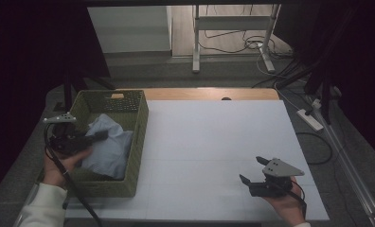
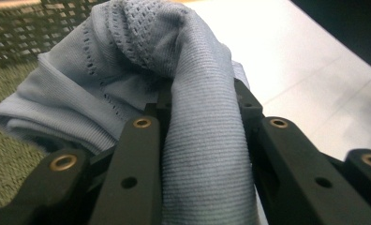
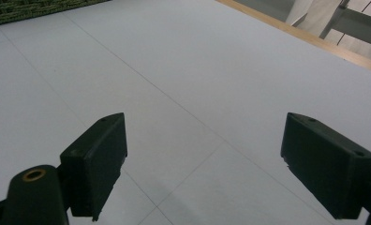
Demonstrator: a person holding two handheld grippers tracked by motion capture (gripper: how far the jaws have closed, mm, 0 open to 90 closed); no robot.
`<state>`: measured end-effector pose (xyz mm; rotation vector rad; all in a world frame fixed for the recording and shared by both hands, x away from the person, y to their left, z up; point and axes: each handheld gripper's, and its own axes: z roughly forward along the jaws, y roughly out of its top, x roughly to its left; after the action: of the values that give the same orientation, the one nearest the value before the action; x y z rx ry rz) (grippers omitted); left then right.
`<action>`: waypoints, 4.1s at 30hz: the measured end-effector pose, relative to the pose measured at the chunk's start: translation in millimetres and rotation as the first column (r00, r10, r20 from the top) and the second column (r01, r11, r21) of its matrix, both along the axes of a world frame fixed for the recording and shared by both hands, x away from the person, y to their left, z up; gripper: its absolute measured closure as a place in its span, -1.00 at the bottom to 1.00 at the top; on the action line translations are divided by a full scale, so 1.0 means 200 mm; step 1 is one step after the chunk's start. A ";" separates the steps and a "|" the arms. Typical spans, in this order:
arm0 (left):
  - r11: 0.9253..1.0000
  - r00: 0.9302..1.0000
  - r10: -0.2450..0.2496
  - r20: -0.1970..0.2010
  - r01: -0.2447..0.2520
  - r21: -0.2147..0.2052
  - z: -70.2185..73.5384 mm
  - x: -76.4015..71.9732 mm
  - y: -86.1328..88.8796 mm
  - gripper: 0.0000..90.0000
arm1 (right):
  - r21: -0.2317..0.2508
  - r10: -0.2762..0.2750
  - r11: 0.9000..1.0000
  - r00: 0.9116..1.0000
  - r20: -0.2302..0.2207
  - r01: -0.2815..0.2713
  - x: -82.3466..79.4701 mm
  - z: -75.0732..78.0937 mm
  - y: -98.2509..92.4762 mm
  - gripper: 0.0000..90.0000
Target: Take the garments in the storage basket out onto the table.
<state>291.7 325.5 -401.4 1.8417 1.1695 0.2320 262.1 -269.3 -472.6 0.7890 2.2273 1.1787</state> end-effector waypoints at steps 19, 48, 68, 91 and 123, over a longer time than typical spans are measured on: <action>1.000 0.994 0.018 0.109 -0.016 -0.020 0.06 -0.07 -0.02 0.57 | 0.000 -0.002 1.000 1.000 0.001 0.002 0.00 0.00 0.00 -0.66; 0.989 0.970 0.115 0.216 -0.090 -0.120 0.10 -0.14 0.03 0.57 | -0.004 -0.005 1.000 1.000 0.002 0.005 0.00 0.00 0.00 -0.66; 0.984 0.957 0.142 0.254 -0.108 -0.141 0.13 -0.17 0.05 0.57 | -0.006 -0.008 1.000 1.000 0.005 0.008 0.00 0.00 0.00 -0.66; 0.976 0.933 0.169 0.317 -0.113 -0.187 0.21 -0.21 0.03 0.57 | -0.009 -0.009 1.000 1.000 0.005 0.009 0.00 0.00 0.00 -0.66; 0.975 0.924 0.134 0.359 -0.057 -0.217 0.26 -0.21 -0.05 0.57 | -0.010 -0.008 1.000 1.000 0.003 0.008 0.00 -0.01 0.00 -0.66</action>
<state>249.6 316.2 -348.5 1.4827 0.9767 0.4792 262.5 -268.4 -473.9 0.7911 2.2238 1.1630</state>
